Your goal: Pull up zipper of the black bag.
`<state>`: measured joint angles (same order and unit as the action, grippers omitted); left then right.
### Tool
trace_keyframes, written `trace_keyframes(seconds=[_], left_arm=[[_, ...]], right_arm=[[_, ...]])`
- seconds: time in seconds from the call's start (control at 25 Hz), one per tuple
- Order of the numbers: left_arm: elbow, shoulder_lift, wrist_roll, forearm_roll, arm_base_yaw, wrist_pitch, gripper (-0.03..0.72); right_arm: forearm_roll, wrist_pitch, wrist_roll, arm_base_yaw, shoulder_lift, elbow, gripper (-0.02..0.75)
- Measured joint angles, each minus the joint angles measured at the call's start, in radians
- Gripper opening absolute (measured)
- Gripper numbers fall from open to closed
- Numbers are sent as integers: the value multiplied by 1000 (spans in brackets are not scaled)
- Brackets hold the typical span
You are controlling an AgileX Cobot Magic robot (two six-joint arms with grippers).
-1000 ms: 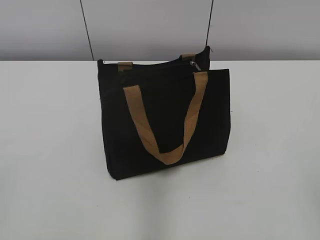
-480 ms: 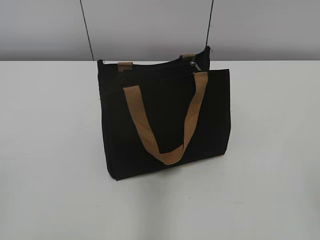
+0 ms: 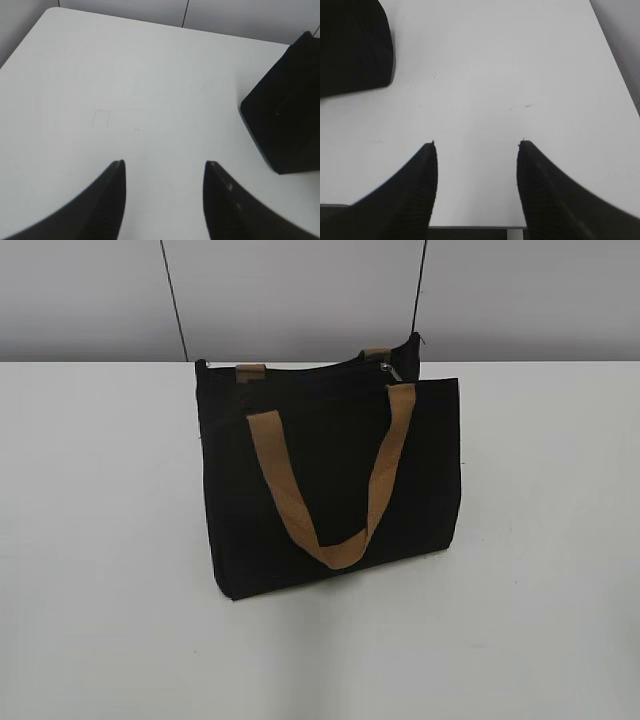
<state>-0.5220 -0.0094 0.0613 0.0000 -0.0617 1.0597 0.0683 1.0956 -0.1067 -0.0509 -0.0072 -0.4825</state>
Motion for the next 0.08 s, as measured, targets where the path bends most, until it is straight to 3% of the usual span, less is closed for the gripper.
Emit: trace_keyframes(seconds=[0.08], left_arm=[[0, 0, 0, 0, 0, 0, 381]], right_arm=[[0, 0, 0, 0, 0, 0, 400]])
